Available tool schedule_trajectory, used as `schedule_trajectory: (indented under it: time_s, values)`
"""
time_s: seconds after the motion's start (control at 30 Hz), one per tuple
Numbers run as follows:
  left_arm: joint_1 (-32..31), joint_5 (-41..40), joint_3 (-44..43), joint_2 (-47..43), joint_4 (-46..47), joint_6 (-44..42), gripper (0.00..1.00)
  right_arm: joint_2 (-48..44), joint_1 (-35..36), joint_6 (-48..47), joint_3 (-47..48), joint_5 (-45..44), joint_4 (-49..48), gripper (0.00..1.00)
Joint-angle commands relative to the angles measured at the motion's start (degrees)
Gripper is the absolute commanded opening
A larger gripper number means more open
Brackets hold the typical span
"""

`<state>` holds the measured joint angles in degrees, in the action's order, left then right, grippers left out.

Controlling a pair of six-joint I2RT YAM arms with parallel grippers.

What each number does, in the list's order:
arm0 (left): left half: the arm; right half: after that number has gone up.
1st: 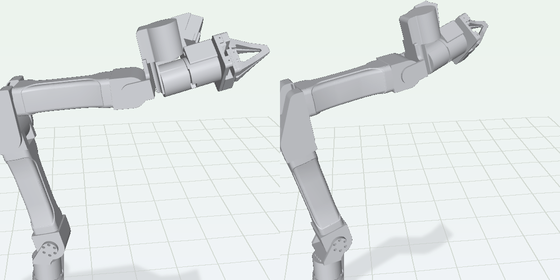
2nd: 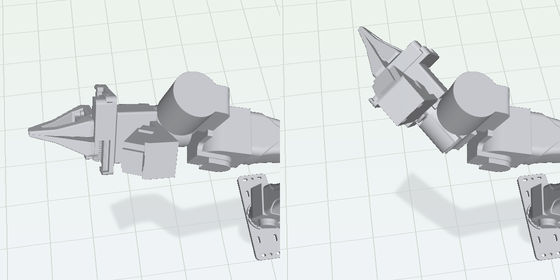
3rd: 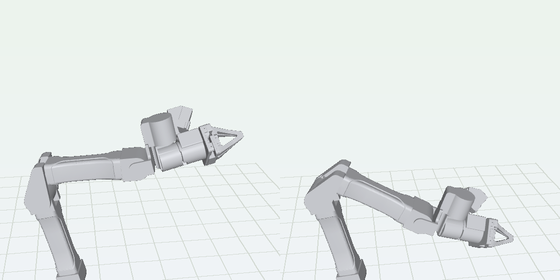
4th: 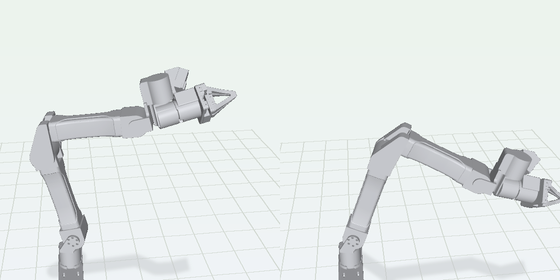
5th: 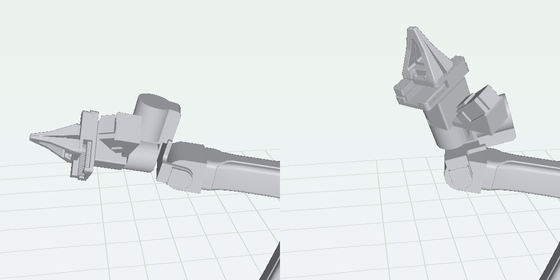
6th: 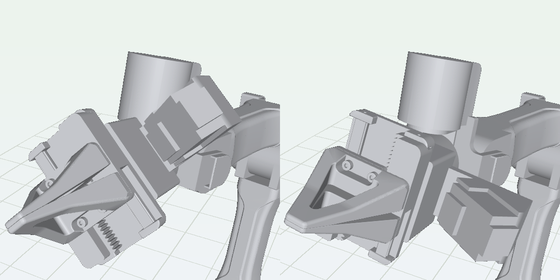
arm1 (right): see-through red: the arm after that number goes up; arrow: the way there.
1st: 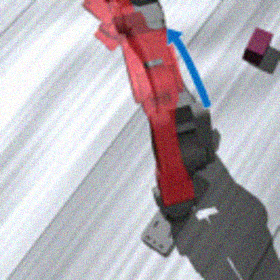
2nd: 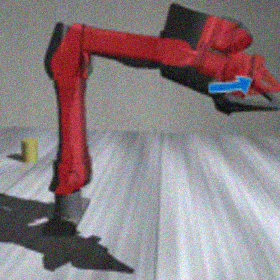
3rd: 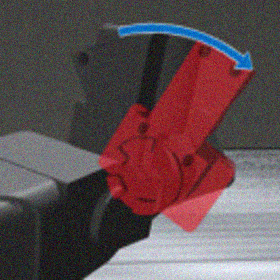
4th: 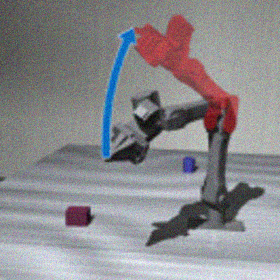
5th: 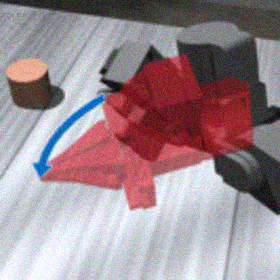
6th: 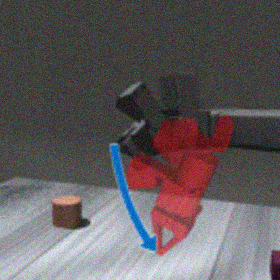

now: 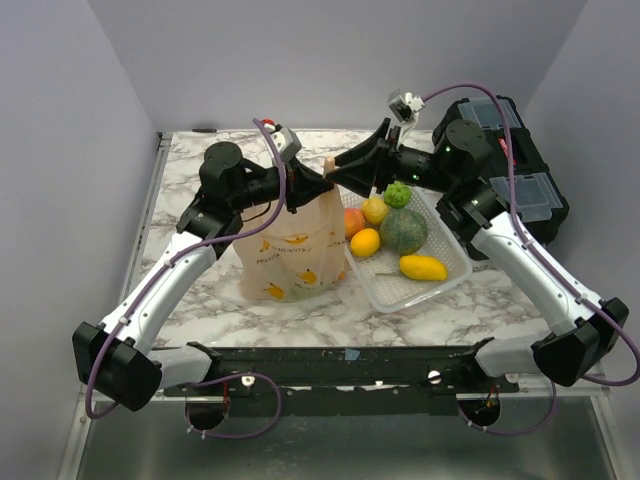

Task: Place the fake fruits into the plastic bag and tie a complex knot

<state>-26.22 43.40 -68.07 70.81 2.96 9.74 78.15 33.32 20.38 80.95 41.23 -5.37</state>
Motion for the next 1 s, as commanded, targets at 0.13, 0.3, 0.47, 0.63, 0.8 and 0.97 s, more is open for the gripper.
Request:
schedule_trajectory:
  time_s: [0.13,0.3,0.47,0.63,0.8,0.97]
  values:
    - [2.6,8.5,0.9,-2.3,3.2,3.4,0.0,-8.9,0.3,-14.0,-2.4,-3.0,14.5,0.82]
    - [2.6,14.2,-2.2,-1.5,2.4,3.8,0.0,-10.9,0.3,-26.9,-7.6,-3.1,15.5,0.88]
    - [2.7,19.2,-4.8,-0.4,1.2,3.1,0.0,-10.0,0.3,-36.8,-11.6,-2.6,13.7,0.72]
    - [2.6,21.4,-5.7,0.7,0.6,2.7,0.01,-6.6,0.3,-38.1,-13.0,2.2,8.1,0.76]
    - [2.6,20.7,-5.8,1.3,0.6,2.6,0.02,-1.1,0.4,-30.9,-11.5,8.6,-0.4,0.67]
    - [2.7,20.1,-6.8,1.0,-1.5,1.1,0.02,0.9,1.8,-28.6,-11.2,10.6,-2.5,0.36]
